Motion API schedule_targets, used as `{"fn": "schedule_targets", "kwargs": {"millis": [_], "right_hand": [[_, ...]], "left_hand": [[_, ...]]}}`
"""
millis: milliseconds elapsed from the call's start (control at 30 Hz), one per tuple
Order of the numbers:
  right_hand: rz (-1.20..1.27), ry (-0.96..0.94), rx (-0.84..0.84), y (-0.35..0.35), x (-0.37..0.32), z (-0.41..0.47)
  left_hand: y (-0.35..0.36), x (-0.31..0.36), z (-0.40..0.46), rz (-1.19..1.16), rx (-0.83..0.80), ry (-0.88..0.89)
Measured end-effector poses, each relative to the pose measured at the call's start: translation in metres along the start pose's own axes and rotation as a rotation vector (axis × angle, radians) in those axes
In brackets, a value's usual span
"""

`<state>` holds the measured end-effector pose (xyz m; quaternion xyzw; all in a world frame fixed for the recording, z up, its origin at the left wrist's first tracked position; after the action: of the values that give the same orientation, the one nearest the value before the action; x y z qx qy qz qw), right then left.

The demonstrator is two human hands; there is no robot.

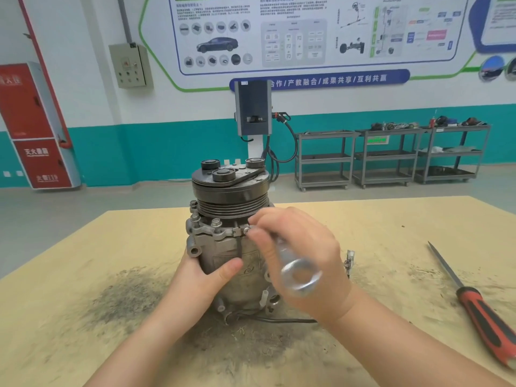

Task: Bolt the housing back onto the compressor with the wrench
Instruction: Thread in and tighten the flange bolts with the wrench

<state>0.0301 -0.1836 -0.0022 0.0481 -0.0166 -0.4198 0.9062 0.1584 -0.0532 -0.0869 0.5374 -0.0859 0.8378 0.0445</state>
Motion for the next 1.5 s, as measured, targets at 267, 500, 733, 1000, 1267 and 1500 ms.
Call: {"fn": "schedule_targets", "kwargs": {"millis": [267,500,733,1000,1267,1500], "right_hand": [[0.48,1.058,0.371,-0.02,0.042,0.023],[0.638,1.288,0.374,-0.013,0.057,0.011],[0.533,1.119,0.37,-0.012,0.054,0.006],[-0.037,0.061,-0.052,0.009,-0.007,-0.012],[0.455,0.829,0.304,-0.011,0.02,0.018],[0.655,1.275,0.426,-0.014,0.058,0.009]], "left_hand": [[0.0,0.002,-0.001,0.015,0.003,0.006],[0.001,0.008,-0.003,0.009,-0.01,-0.004],[-0.002,0.009,-0.003,0.014,-0.003,-0.006],[0.001,0.004,0.0,0.02,0.003,-0.023],[0.001,0.005,-0.002,-0.03,-0.021,-0.018],[0.0,0.004,-0.002,-0.032,-0.04,-0.024]]}}
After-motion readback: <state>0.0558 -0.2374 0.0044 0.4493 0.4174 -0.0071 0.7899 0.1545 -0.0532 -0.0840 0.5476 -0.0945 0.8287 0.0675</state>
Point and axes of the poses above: each hand's wrist, its own z-axis towards the middle knuckle, its own y-axis out of the palm, x = y × z, the point moved 4 cm from there along z, towards the middle knuckle, and after that the axes turned 14 degrees about x, right-handed, at the moved point
